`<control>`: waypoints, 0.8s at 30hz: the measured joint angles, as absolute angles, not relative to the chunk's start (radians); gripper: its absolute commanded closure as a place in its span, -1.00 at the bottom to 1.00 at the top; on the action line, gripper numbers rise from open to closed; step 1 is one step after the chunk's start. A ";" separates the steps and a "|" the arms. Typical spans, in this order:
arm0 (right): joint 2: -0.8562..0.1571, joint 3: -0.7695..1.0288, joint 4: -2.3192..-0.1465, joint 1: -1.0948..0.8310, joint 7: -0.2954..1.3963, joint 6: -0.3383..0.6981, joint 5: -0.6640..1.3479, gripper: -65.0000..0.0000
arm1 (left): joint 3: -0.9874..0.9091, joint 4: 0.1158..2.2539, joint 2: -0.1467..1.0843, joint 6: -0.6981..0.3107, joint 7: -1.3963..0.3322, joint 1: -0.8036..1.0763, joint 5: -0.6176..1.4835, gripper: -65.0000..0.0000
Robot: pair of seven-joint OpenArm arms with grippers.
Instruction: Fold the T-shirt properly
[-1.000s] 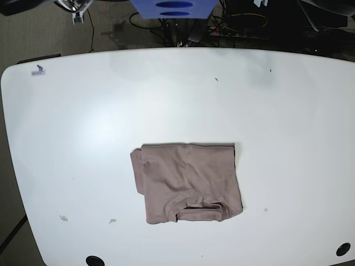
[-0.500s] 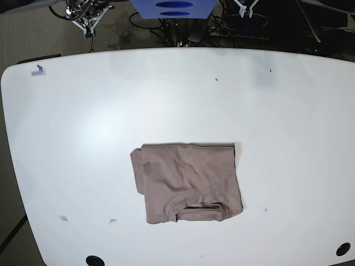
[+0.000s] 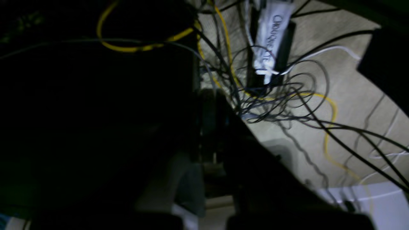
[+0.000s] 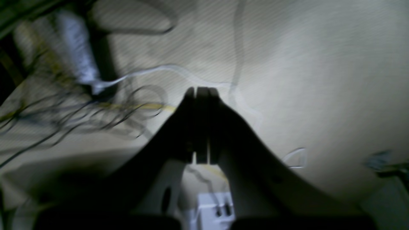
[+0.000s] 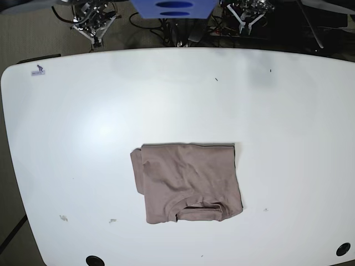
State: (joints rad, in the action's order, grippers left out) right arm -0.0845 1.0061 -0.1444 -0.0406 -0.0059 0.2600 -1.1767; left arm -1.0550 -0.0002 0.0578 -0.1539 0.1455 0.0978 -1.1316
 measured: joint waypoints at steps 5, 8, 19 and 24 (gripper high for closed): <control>-0.073 1.006 -0.139 -0.046 -0.003 0.263 -1.179 1.00 | -1.055 0.000 0.051 -0.150 0.123 0.079 -1.134 1.00; -0.078 1.007 -0.143 -0.044 -0.003 0.254 -1.179 1.00 | -1.055 0.000 0.040 -0.149 0.120 0.073 -1.134 1.00; 0.003 1.006 -0.144 -0.039 0.008 0.176 -1.179 1.00 | -1.055 -0.001 0.030 -0.152 0.116 0.067 -1.134 1.00; 0.004 1.006 -0.139 -0.041 0.009 0.172 -1.179 1.00 | -1.055 0.000 0.031 -0.149 0.116 0.066 -1.134 1.00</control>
State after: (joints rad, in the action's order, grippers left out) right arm 0.0044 1.0061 -0.1390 -0.0410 0.0090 0.1719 -1.1793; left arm -1.0550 -0.0002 0.0307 -0.1490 0.1162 0.0658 -1.1336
